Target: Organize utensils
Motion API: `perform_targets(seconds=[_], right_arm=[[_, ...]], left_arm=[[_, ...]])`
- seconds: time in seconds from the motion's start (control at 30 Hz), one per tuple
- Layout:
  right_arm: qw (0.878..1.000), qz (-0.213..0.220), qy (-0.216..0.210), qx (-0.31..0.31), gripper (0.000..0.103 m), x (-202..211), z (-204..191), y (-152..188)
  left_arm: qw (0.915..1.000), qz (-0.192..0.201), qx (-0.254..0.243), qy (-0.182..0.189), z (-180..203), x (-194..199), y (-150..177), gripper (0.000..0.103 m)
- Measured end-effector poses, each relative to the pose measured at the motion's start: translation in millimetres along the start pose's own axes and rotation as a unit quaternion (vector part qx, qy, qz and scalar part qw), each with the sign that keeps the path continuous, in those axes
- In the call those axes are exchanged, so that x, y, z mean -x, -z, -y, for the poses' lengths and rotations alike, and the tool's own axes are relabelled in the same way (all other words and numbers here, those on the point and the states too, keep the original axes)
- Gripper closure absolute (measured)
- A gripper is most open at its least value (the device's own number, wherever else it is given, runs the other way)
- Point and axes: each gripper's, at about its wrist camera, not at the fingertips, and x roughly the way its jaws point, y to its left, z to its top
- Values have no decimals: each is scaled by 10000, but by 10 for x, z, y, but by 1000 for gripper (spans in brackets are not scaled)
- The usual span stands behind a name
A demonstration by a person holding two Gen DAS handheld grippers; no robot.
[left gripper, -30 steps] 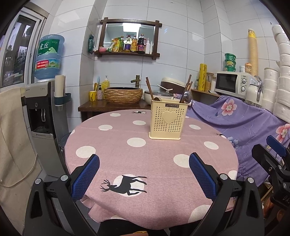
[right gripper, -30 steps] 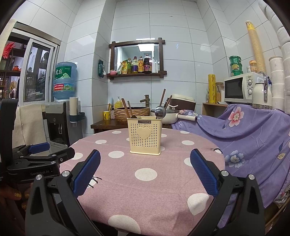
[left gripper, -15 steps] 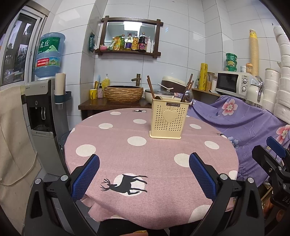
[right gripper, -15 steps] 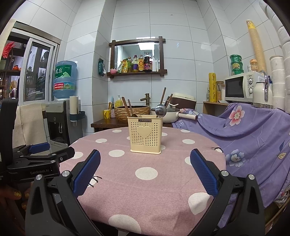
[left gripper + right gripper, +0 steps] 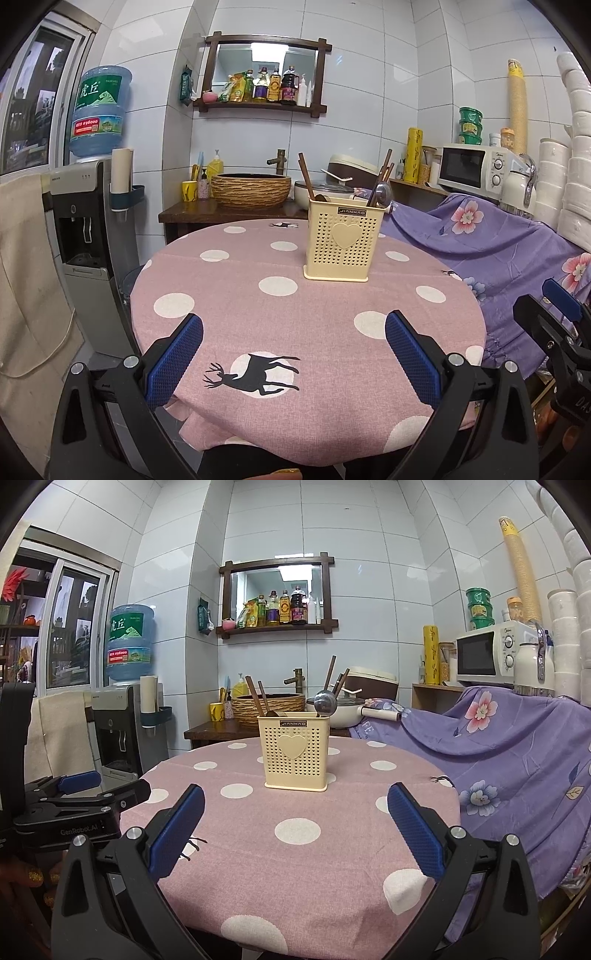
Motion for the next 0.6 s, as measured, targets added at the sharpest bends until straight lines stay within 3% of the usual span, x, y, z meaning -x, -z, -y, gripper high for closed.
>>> perform_targets(seconds=[0.6], right_arm=[[10000,-9,15,-75,6,-7,51,-14]], left_arm=[[10000,-20,-38,6,10,-22,2,6]])
